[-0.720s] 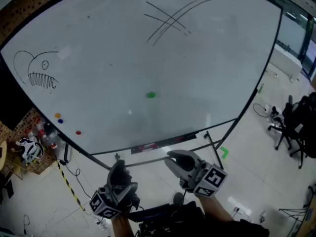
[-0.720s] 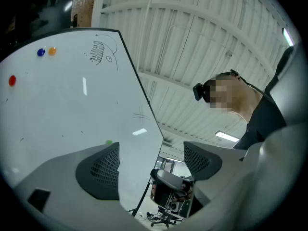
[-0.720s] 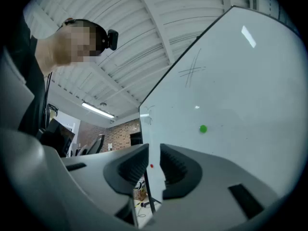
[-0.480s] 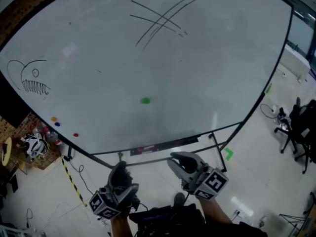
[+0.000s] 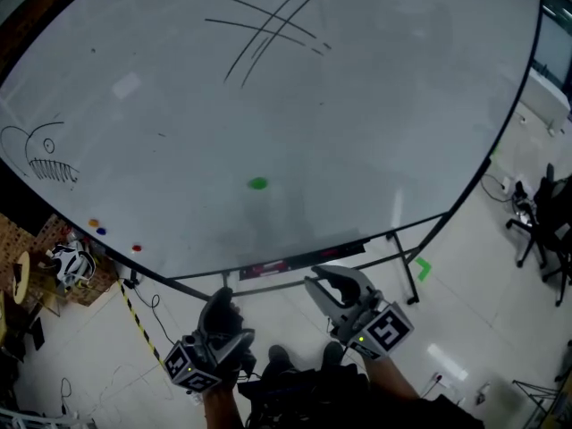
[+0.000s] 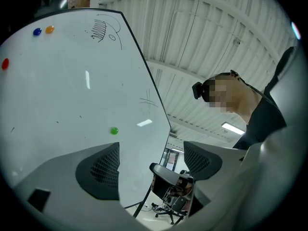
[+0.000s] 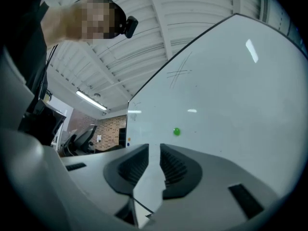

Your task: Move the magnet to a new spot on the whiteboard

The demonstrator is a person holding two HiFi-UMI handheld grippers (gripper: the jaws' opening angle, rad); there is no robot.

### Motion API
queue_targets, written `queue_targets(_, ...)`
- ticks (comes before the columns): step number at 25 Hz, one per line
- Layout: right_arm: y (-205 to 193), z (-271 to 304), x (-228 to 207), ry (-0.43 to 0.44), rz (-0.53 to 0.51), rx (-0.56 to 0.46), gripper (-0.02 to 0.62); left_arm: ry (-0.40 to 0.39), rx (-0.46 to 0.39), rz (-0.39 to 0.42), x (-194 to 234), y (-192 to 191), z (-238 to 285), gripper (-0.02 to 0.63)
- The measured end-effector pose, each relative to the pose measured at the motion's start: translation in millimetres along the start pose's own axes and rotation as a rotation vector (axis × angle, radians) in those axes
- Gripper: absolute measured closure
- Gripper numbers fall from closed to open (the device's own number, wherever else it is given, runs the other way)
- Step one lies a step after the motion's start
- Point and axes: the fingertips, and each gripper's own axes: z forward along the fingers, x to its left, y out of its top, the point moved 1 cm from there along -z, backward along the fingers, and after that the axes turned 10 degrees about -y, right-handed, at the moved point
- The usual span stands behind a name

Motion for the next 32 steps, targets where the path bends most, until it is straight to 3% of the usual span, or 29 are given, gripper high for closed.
queue_targets(7,5.4,38.9,-2.3,-0.127,-0.159,0.03,0.498,-0.083,-0.049,-0.006,32.3,35.7,-11.9,0.192)
queue_targets(16,20.3,117.5,-2.3,-0.335,-0.521,0.095,0.485,-0.153,-0.132,0.024,63.5,82.2,-43.9,0.19)
queue_targets(25,23.4,161.9,-29.8,-0.505,-0.691,0.153,0.445,-0.145,-0.172,-0.052,74.8,90.5,-66.7,0.19)
queue_targets(32,16.3,175.3,-37.5,-0.598,-0.818,0.161,0.43,-0.113,-0.167,0.012,81.1,96.7,-71.8,0.19)
